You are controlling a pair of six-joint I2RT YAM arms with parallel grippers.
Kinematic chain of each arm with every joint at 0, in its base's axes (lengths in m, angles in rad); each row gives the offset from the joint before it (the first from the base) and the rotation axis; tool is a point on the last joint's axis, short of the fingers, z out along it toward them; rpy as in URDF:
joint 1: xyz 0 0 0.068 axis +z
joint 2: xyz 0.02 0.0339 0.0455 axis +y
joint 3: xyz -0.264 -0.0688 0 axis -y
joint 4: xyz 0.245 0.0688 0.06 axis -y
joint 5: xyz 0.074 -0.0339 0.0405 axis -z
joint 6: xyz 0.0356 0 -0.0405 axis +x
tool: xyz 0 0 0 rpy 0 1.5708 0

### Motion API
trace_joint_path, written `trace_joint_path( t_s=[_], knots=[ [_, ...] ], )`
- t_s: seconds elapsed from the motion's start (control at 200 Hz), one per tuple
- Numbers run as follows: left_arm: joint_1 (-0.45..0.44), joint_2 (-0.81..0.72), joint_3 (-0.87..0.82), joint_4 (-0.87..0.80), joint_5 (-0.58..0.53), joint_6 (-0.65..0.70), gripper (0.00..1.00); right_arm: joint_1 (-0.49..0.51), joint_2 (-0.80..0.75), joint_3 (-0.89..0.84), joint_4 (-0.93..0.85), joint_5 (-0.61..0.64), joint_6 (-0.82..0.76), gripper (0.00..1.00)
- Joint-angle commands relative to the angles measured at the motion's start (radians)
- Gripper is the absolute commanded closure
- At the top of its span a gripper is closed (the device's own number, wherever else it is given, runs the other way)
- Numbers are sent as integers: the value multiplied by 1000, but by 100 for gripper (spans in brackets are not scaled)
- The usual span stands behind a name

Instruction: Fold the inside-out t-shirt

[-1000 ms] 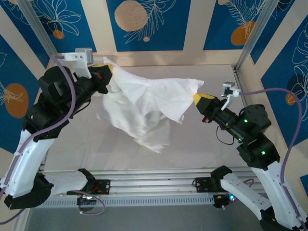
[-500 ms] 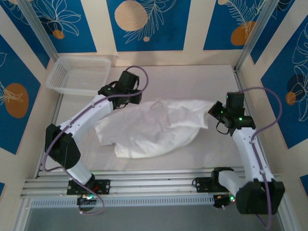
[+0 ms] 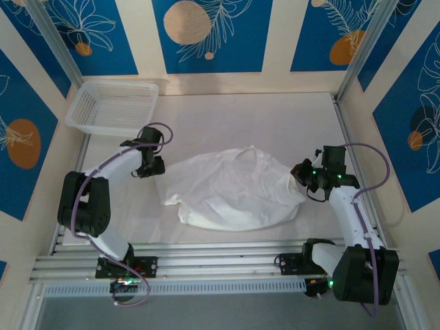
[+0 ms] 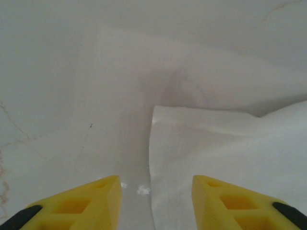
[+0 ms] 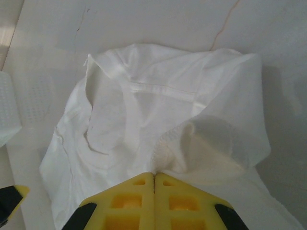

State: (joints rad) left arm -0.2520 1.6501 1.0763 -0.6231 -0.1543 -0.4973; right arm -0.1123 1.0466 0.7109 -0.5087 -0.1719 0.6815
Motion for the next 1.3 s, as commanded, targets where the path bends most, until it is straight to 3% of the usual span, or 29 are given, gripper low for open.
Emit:
trace_joint_path(
  t_s=[0.0, 0.3, 0.365, 0.435, 0.535, 0.68, 0.81, 0.985, 1.125, 1.295],
  knots=[
    [5, 57, 3, 94, 141, -10, 53, 10, 16, 34, 10, -53, -2, 100],
    [7, 187, 19, 183, 81, -13, 53, 37, -2, 37, 5, -77, 2, 100],
    [11, 198, 22, 195, 81, -4, 68, 40, -10, 40, 4, -78, 4, 100],
    [20, 196, 32, 200, 124, 3, 100, 42, -15, 49, 4, -80, 13, 100],
    [38, 101, 57, 180, 177, 12, 100, 40, -40, 98, -5, -63, 19, 100],
    [81, -176, 186, 76, 185, 25, 100, 27, -103, 239, 0, 11, 14, 100],
    [91, -399, 378, -14, 87, 59, 100, 6, -160, 386, 64, 62, 14, 100],
    [91, -630, 578, -5, -99, 120, 100, -7, -269, 525, 251, 190, 15, 100],
    [91, -737, 695, 31, -162, 167, 100, -9, -329, 623, 365, 261, 4, 100],
    [91, -746, 841, 14, -186, 207, 100, -9, -360, 720, 484, 300, -38, 100]
  ],
)
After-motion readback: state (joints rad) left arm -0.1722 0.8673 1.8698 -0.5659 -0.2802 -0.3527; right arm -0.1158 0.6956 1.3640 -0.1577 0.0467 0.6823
